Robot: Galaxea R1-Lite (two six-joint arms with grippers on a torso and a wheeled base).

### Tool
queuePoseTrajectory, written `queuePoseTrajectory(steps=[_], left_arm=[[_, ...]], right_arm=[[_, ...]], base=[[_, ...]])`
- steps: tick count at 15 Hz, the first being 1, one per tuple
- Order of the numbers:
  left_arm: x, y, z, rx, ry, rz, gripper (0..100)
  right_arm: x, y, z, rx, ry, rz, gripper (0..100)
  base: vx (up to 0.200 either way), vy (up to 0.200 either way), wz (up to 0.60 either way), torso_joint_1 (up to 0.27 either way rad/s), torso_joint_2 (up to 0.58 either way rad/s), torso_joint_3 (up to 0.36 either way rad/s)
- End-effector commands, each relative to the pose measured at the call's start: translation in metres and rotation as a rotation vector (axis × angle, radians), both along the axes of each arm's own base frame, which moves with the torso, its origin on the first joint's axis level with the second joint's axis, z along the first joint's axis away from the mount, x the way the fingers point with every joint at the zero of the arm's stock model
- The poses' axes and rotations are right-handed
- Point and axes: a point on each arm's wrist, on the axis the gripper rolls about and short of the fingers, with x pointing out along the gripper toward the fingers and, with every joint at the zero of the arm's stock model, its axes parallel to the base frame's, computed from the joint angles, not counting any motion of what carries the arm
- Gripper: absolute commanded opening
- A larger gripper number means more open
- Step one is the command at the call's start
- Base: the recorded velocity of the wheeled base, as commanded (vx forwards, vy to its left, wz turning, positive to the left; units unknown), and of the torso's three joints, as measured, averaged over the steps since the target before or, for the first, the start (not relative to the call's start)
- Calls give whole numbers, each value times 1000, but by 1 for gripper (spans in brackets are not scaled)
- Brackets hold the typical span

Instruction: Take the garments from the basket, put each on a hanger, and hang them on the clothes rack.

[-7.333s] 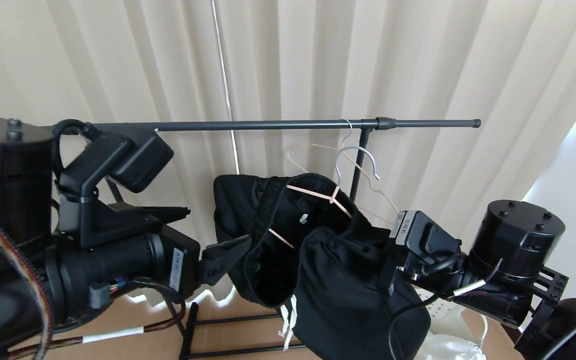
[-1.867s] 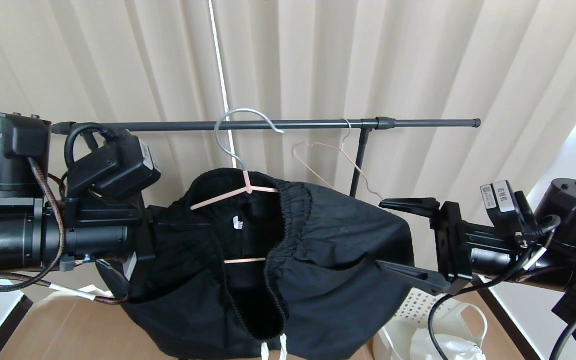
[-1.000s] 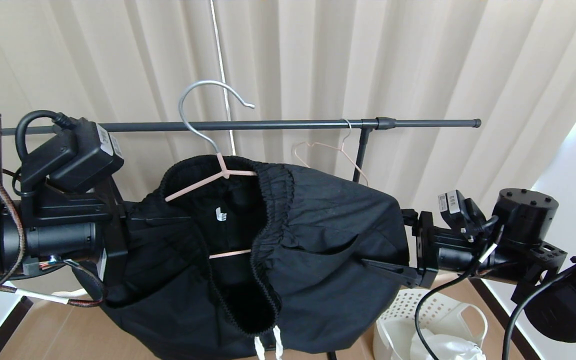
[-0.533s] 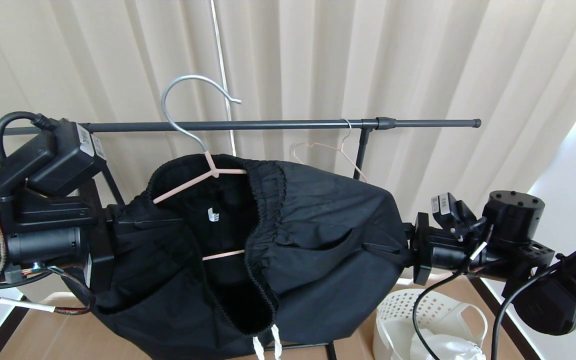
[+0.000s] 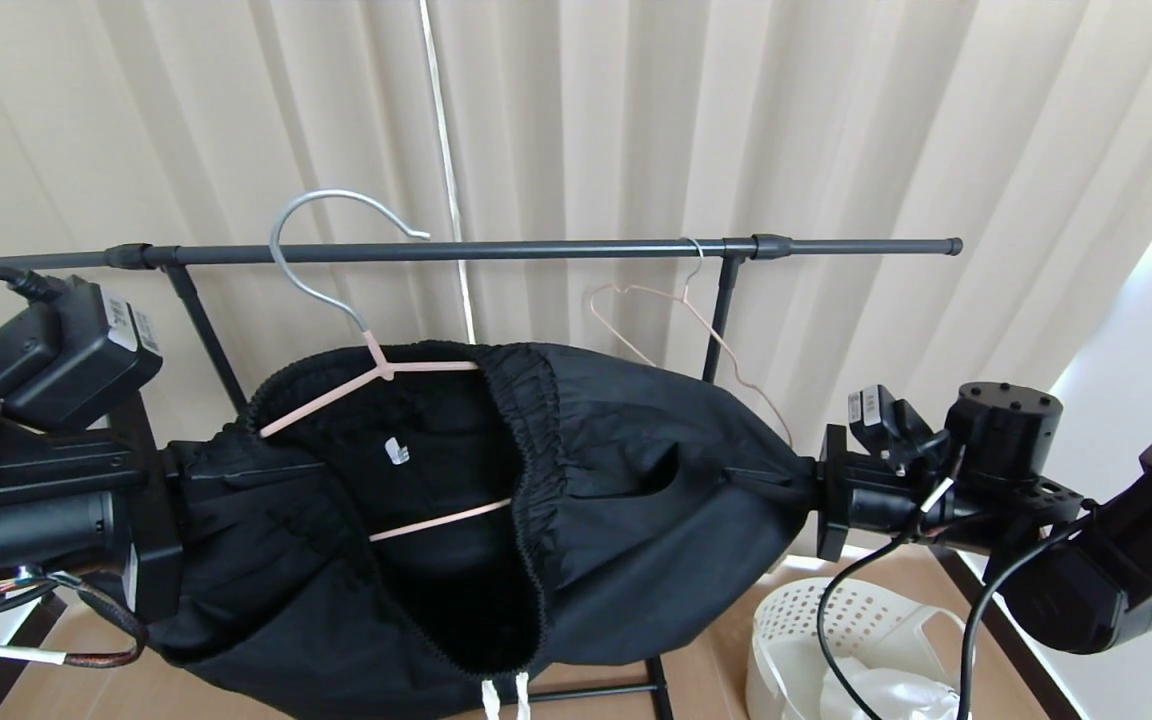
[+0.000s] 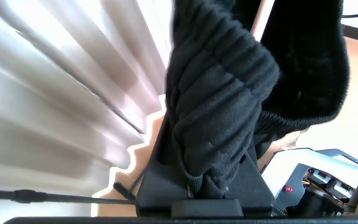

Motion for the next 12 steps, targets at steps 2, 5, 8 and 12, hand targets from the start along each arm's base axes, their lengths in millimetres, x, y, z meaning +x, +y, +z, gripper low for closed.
queuePoseTrajectory(steps=[2, 5, 8, 12], left_arm=[[-6, 3, 3, -22, -7, 21, 0], [-6, 6, 6, -39, -7, 43, 0], [-4, 6, 7, -56, -18, 48, 0], [0, 5, 8, -75, -24, 56, 0]], right_arm=[[6, 0, -6, -5, 11, -13, 0], [8, 0, -7, -8, 12, -28, 0], [7, 0, -6, -7, 10, -26, 0], [5, 0, -7, -11, 25, -29, 0]], base=[[0, 0, 0, 0, 0, 0], [0, 0, 0, 0, 0, 0], [0, 0, 0, 0, 0, 0], [0, 0, 0, 0, 0, 0]])
